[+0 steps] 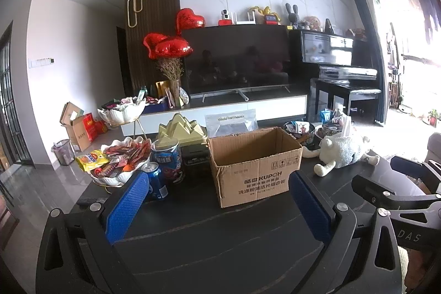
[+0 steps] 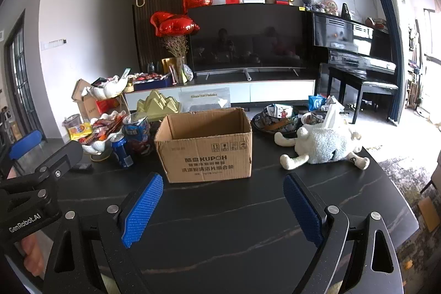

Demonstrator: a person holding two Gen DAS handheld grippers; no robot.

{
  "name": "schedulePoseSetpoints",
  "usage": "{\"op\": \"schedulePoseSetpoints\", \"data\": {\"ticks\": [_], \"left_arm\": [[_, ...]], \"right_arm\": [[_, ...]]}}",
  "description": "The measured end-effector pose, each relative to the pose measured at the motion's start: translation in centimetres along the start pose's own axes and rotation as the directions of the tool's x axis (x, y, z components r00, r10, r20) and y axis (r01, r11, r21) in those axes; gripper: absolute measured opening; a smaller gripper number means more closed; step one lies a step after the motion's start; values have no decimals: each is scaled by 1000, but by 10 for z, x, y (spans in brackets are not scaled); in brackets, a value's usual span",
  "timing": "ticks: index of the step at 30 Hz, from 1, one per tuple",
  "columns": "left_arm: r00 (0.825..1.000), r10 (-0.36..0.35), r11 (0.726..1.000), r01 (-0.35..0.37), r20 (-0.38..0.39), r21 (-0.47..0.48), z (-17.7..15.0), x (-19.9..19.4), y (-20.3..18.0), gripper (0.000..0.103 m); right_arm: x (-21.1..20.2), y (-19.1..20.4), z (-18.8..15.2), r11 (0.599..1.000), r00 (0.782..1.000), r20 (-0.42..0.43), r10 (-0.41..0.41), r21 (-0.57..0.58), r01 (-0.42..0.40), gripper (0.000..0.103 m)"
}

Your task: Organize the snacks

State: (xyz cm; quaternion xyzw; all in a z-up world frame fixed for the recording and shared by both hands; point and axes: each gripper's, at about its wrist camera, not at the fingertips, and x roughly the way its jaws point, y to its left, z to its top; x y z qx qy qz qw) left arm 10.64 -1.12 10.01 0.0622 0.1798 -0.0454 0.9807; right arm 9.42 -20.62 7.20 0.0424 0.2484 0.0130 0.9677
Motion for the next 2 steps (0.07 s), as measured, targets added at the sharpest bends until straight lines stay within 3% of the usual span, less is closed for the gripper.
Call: {"op": "schedulePoseSetpoints", "data": {"ticks": [2], "left_arm": [[1000, -1, 1000, 1, 0, 0, 0, 0, 0, 103]], "right_arm": [[0, 0, 0, 1000, 1000, -1, 2, 1, -2, 90]]}}
